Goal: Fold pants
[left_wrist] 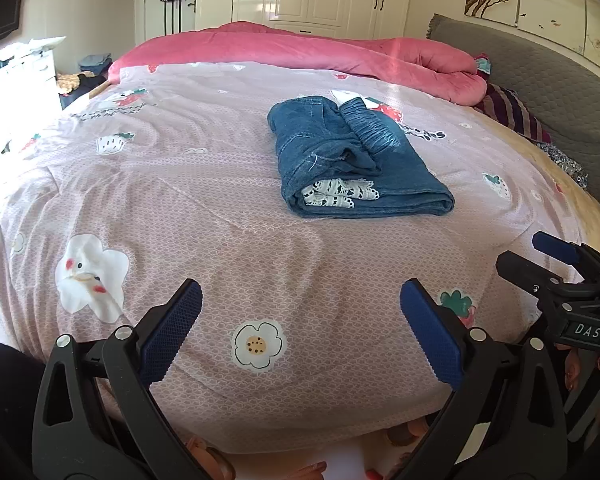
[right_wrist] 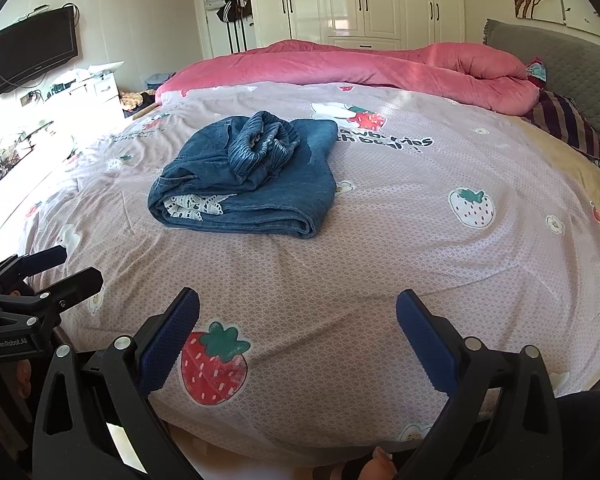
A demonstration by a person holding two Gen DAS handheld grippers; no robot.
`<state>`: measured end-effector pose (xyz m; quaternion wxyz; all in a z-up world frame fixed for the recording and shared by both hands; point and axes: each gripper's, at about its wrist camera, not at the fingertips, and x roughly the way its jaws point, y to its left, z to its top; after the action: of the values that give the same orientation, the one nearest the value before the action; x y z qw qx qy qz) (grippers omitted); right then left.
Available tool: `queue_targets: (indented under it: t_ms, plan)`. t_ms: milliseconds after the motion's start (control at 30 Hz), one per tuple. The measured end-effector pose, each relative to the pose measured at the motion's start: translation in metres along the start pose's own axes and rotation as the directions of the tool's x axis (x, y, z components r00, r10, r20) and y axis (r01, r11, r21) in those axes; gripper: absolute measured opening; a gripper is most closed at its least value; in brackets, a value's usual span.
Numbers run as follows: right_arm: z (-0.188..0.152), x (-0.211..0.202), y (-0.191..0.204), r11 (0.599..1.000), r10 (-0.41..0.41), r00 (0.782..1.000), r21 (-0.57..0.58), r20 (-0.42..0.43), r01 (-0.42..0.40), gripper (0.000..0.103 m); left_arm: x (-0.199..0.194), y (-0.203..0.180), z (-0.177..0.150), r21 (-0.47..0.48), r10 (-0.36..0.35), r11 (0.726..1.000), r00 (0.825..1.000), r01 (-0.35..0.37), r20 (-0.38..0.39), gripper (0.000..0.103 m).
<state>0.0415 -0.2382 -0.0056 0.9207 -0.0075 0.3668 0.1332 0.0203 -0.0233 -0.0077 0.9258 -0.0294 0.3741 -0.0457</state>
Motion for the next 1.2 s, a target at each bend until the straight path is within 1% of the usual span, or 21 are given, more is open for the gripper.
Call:
queue_targets:
  t_ms: [1067,1200]
  plan:
    - [-0.0021,0.0033,0.001,1.0,-0.008,1.0,-0.011,-0.011,0.008,0.098,0.0045,0.0008,-0.0004,0.003,0.027,1.0,0.999,-0.027,-0.016,0.093]
    - [-0.0019,0.003,0.0013,1.0,-0.01,1.0,-0.01,-0.011,0.01,0.098,0.0064,0.0005,-0.0004,0.002,0.019,1.0,0.999,-0.019,-0.026,0.093]
